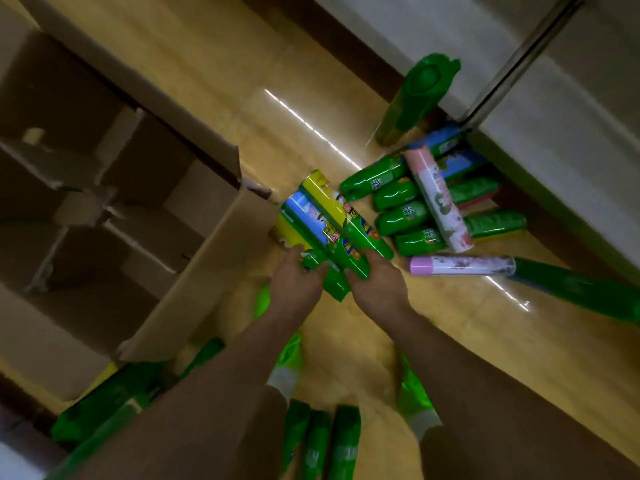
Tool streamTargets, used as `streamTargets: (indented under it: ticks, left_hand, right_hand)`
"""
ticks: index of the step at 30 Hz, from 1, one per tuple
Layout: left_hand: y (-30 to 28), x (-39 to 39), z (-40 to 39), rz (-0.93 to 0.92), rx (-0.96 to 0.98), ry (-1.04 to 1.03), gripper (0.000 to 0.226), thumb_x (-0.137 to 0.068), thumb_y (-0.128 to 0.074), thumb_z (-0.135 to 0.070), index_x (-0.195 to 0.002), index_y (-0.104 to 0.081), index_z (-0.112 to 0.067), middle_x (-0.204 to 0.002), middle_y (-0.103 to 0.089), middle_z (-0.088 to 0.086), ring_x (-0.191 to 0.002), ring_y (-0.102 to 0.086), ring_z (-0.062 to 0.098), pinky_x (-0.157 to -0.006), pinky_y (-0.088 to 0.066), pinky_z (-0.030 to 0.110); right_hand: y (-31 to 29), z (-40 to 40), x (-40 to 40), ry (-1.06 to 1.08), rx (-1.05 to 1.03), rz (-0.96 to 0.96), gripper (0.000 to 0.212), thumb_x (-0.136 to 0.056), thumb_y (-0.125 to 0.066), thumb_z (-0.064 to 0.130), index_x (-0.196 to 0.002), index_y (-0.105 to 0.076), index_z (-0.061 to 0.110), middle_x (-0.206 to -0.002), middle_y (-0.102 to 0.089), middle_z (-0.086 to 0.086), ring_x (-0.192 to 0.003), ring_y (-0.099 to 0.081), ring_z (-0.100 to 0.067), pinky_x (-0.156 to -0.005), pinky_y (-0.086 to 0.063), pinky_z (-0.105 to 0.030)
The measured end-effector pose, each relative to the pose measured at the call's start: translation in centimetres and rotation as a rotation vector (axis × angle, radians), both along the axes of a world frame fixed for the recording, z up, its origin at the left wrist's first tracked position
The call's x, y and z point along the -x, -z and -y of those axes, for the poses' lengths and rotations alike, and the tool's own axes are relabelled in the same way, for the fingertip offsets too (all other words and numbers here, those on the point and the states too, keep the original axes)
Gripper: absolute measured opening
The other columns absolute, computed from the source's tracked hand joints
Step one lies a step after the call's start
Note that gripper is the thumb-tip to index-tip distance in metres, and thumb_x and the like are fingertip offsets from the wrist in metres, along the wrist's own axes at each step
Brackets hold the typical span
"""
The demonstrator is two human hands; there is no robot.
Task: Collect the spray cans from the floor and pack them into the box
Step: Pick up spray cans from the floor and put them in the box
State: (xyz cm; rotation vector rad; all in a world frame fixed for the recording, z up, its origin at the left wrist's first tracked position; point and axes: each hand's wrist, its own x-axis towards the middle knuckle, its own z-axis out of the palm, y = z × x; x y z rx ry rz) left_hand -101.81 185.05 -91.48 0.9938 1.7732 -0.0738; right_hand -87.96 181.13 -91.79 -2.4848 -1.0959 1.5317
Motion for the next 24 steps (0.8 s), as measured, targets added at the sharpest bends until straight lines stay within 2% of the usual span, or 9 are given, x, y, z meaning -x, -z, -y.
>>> streamTargets:
  ticks: [1, 3, 7, 9, 11, 14, 17, 20, 24]
  left_hand:
    - [1.8, 0.2, 0.6, 0.003, 0.02, -0.069, 0.041, -0.08, -0.069, -0.041, -0.118, -0.059, -0.031, -0.099, -0.062, -0.017, -0.099, -0.064, 0.024, -0.09, -0.054, 0.045]
    - [5.6, 0.6, 1.5, -0.004, 0.044, -0.185, 0.037, -0.085, -0.071, -0.027, -0.12, -0.058, -0.032, -0.093, -0.053, -0.023, -0.099, -0.06, 0.021, -0.09, -0.053, 0.05]
    - [12.1, 1.0, 2.3, -0.015, 0.114, -0.392, 0.062, -0.088, -0.072, -0.025, -0.143, -0.044, -0.021, -0.118, -0.057, -0.002, -0.111, -0.059, 0.025, -0.096, -0.051, 0.042]
    - [14.7, 1.3, 2.4, 0.032, 0.123, -0.486, 0.066, -0.084, -0.077, -0.024, -0.141, -0.045, -0.022, -0.12, -0.064, 0.0, -0.108, -0.063, 0.022, -0.091, -0.051, 0.035]
    - [16.8, 1.5, 2.7, 0.057, 0.124, -0.56, 0.066, -0.075, -0.083, -0.028, -0.131, -0.047, -0.025, -0.115, -0.067, -0.002, -0.103, -0.066, 0.02, -0.088, -0.054, 0.035]
    - [18.7, 1.3, 2.8, 0.075, 0.128, -0.618, 0.068, -0.065, -0.089, -0.035, -0.118, -0.049, -0.024, -0.11, -0.069, -0.004, -0.097, -0.068, 0.018, -0.086, -0.056, 0.037]
    - [19.9, 1.2, 2.7, 0.093, 0.134, -0.687, 0.08, -0.046, -0.09, -0.043, -0.113, -0.051, -0.024, -0.107, -0.07, -0.004, -0.095, -0.07, 0.021, -0.086, -0.059, 0.045]
    - [20.5, 1.5, 2.7, 0.099, 0.137, -0.735, 0.076, -0.042, -0.088, -0.035, -0.109, -0.054, -0.024, -0.106, -0.07, -0.002, -0.094, -0.071, 0.022, -0.085, -0.06, 0.045]
    - [20.3, 2.9, 3.4, 0.109, 0.144, -0.702, 0.081, -0.033, -0.089, -0.037, -0.107, -0.058, -0.028, -0.101, -0.073, -0.005, -0.09, -0.073, 0.02, -0.08, -0.061, 0.045]
  right_hand:
    - [2.0, 0.4, 0.4, -0.022, -0.001, 0.002, 0.053, -0.093, -0.062, 0.035, -0.141, -0.048, 0.017, -0.135, -0.058, -0.01, -0.123, -0.053, -0.029, -0.096, -0.044, -0.033]
    - [5.6, 0.7, 0.8, -0.09, 0.014, 0.021, 0.054, -0.093, -0.062, 0.034, -0.142, -0.046, 0.016, -0.138, -0.055, -0.009, -0.126, -0.05, -0.028, -0.098, -0.042, -0.033]
    - [11.8, 1.1, 1.3, -0.209, -0.002, 0.069, 0.063, -0.093, -0.062, 0.034, -0.148, -0.038, 0.015, -0.142, -0.048, -0.01, -0.128, -0.045, -0.031, -0.103, -0.041, -0.036]
    - [13.7, 1.5, 1.8, -0.262, -0.035, 0.09, 0.066, -0.092, -0.062, 0.031, -0.149, -0.035, 0.012, -0.141, -0.047, -0.014, -0.126, -0.046, -0.033, -0.104, -0.041, -0.039]
    - [15.0, 2.0, 2.5, -0.333, -0.064, 0.148, 0.067, -0.093, -0.061, 0.031, -0.149, -0.033, 0.01, -0.139, -0.048, -0.016, -0.123, -0.047, -0.033, -0.103, -0.041, -0.042]
    - [16.1, 2.2, 3.3, -0.416, -0.047, 0.234, 0.069, -0.092, -0.059, 0.025, -0.151, -0.029, 0.007, -0.138, -0.044, -0.019, -0.121, -0.044, -0.035, -0.103, -0.039, -0.043]
    - [16.6, 2.0, 4.0, -0.434, -0.04, 0.276, 0.072, -0.089, -0.059, 0.019, -0.151, -0.027, 0.001, -0.136, -0.045, -0.022, -0.12, -0.047, -0.038, -0.102, -0.039, -0.044]
    - [17.2, 2.4, 4.3, -0.446, -0.036, 0.277, 0.075, -0.089, -0.059, 0.019, -0.152, -0.022, 0.0, -0.143, -0.044, -0.021, -0.129, -0.047, -0.036, -0.106, -0.037, -0.044]
    - [17.7, 2.5, 4.4, -0.386, 0.0, 0.229, 0.088, -0.086, -0.067, 0.024, -0.154, -0.014, 0.007, -0.146, -0.038, -0.016, -0.133, -0.042, -0.034, -0.106, -0.038, -0.044]
